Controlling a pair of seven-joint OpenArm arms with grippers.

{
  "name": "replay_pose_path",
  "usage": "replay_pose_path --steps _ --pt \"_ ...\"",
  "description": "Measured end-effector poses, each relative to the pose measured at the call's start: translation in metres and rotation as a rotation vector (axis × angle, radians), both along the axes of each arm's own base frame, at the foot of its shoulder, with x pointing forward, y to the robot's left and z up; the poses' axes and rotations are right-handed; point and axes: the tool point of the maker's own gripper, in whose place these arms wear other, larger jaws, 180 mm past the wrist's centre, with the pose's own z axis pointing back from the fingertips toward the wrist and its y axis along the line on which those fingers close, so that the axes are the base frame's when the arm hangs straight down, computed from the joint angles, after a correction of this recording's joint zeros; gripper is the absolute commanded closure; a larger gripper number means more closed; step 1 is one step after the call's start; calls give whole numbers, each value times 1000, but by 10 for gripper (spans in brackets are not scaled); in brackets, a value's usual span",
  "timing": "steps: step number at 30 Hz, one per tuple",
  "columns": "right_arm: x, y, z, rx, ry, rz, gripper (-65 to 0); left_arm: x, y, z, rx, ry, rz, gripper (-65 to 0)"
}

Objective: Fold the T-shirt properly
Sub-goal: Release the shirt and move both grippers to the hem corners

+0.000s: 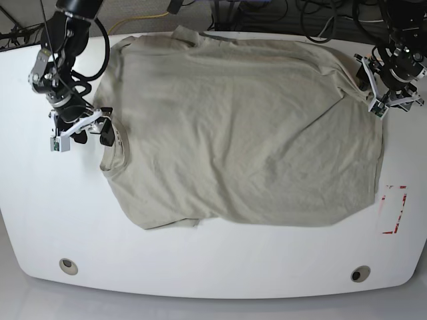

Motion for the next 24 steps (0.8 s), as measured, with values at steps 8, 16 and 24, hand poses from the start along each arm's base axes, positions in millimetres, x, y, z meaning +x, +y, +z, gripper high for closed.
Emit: replay_pose_path --steps 8,16,24 --pt "53 -33 -1 55 3 -58 -474 29 -3 30 -113 -70 10 -397" --pt "103 -59 -1 167 26 -131 -474 43 3 51 -145 -77 25 -397" --pt "123 -62 -14 273 48 -193 -474 51 -28 78 -329 -129 -109 -397"
